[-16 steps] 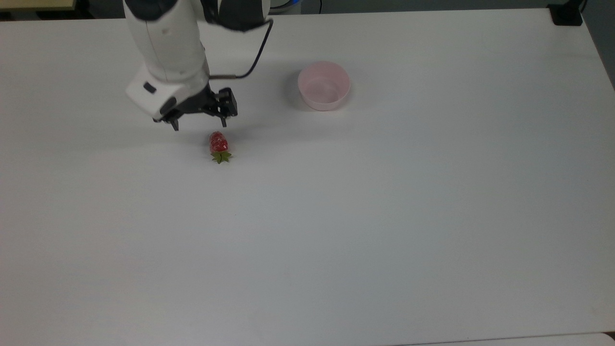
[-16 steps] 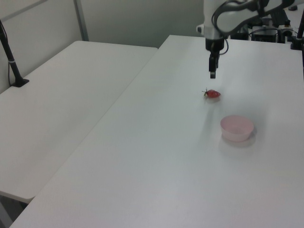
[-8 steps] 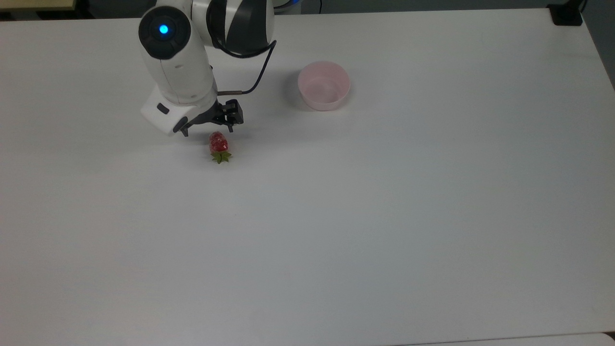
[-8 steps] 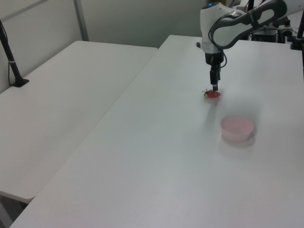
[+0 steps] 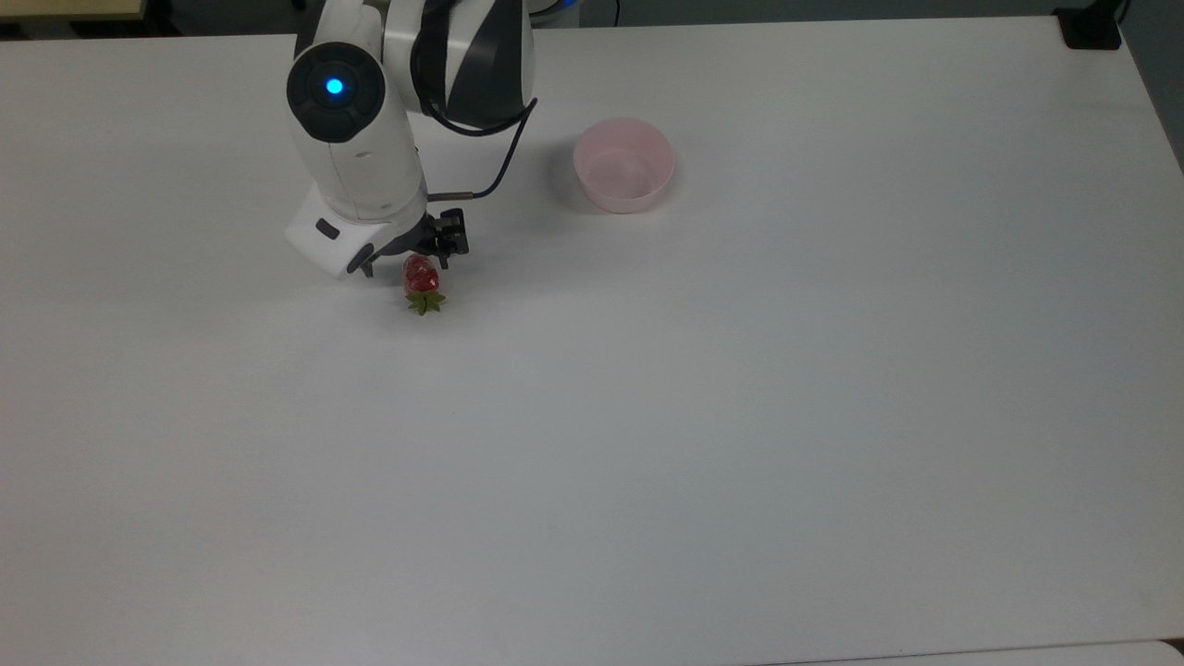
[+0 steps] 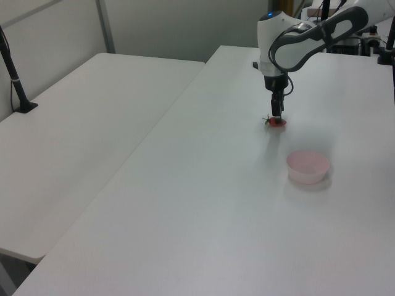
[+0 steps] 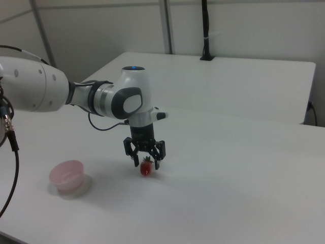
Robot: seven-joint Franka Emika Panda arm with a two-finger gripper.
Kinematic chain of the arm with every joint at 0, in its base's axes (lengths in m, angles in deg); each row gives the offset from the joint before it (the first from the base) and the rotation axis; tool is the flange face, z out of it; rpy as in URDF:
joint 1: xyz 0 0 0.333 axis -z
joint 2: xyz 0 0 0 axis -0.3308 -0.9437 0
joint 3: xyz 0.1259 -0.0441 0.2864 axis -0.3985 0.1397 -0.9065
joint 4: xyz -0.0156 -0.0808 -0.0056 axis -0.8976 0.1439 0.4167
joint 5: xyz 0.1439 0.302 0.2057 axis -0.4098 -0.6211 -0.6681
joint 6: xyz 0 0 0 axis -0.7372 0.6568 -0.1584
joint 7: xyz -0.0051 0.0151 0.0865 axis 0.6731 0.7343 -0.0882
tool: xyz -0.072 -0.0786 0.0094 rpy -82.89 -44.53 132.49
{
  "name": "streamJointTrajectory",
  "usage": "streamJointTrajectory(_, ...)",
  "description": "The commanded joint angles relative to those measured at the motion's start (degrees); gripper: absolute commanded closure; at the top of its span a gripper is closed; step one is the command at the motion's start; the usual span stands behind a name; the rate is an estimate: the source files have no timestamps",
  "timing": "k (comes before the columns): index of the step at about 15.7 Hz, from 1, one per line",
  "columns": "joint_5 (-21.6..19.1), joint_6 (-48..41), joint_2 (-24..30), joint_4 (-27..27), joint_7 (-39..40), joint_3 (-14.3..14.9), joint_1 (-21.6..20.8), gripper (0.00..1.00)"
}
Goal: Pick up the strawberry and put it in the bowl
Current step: 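Close the gripper around the red strawberry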
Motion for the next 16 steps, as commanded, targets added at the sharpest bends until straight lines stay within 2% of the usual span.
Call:
streamJointTrajectory(1, 1.03, 2.38, -0.91, -0.50, 1.71, 0.64, -1.09, 0.36)
streamJointTrajectory(7, 1.03, 2.38, -0.82, -0.59, 2.60, 0.73, -1.18, 0.49)
streamJointTrajectory(12, 1.03, 2.38, -0.73, -0.50, 2.60, 0.73, -1.27, 0.56)
streamJointTrajectory(16, 1.03, 1.77, 0.23, -0.41, 2.60, 0.73, -1.27, 0.57)
